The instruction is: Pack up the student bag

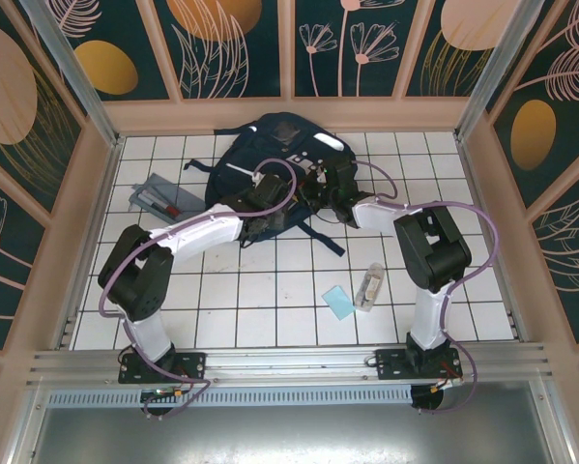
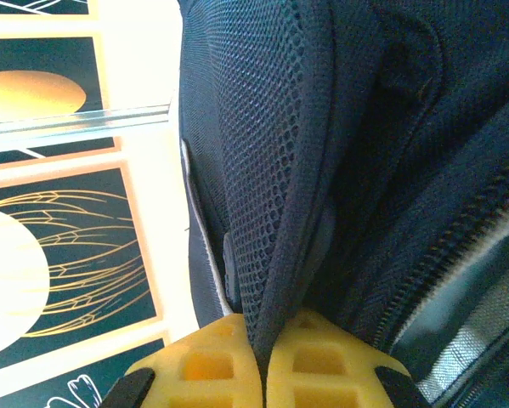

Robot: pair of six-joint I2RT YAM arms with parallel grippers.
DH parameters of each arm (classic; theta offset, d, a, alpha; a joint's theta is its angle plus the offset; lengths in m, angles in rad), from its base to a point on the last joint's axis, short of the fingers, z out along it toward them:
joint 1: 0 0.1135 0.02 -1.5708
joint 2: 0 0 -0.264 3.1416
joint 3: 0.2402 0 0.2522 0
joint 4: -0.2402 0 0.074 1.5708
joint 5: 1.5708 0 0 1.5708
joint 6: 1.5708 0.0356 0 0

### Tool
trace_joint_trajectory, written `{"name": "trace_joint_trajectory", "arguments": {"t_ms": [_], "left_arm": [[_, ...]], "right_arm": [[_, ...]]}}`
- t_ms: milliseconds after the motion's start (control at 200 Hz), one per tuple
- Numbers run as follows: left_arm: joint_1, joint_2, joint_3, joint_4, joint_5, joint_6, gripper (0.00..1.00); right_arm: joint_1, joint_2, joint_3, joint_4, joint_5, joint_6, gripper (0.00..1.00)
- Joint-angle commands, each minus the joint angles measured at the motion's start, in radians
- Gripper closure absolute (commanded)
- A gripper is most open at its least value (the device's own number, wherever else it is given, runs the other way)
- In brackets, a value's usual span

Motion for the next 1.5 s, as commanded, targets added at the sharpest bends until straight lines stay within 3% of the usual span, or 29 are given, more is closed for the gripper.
{"name": "trace_joint_trajectory", "arguments": {"t_ms": [0, 220, 485, 691, 1106, 1196, 1286, 1421, 1496], "left_arm": [[-0.005, 0.014, 0.009, -0.031, -0.065, 0.034, 0.52], [-0.005, 0.007, 0.008, -0.011, -0.045, 0.047, 1.00], [0.011, -0.068, -0.097, -0.002, -0.026, 0.083, 1.00], [0.151, -0.171, -0.215, 0.104, 0.014, 0.074, 1.00], [0.249, -0.158, -0.198, 0.176, -0.166, 0.115, 1.00], [0.254, -0.166, -0.183, 0.163, -0.123, 0.115, 1.00], [0.253, -0.215, -0.183, 0.177, 0.005, 0.090, 1.00], [0.232, -0.346, -0.248, 0.266, 0.223, -0.048, 1.00], [0.186, -0.403, -0.281, 0.304, 0.270, -0.118, 1.00]], "right_arm": [[-0.007, 0.003, 0.034, 0.204, 0.020, 0.003, 1.00], [-0.011, -0.007, 0.021, 0.198, 0.020, -0.005, 1.00], [-0.031, -0.035, -0.005, 0.175, 0.030, -0.041, 1.00], [-0.056, -0.076, -0.054, 0.162, 0.034, -0.063, 1.00], [-0.096, -0.093, -0.065, 0.125, 0.035, -0.137, 1.00], [-0.127, -0.085, -0.036, 0.074, 0.029, -0.201, 1.00], [-0.153, -0.055, 0.032, -0.016, 0.025, -0.303, 1.00], [-0.176, 0.020, 0.154, -0.165, 0.010, -0.427, 1.00], [-0.177, 0.059, 0.199, -0.205, -0.011, -0.451, 1.00]]}}
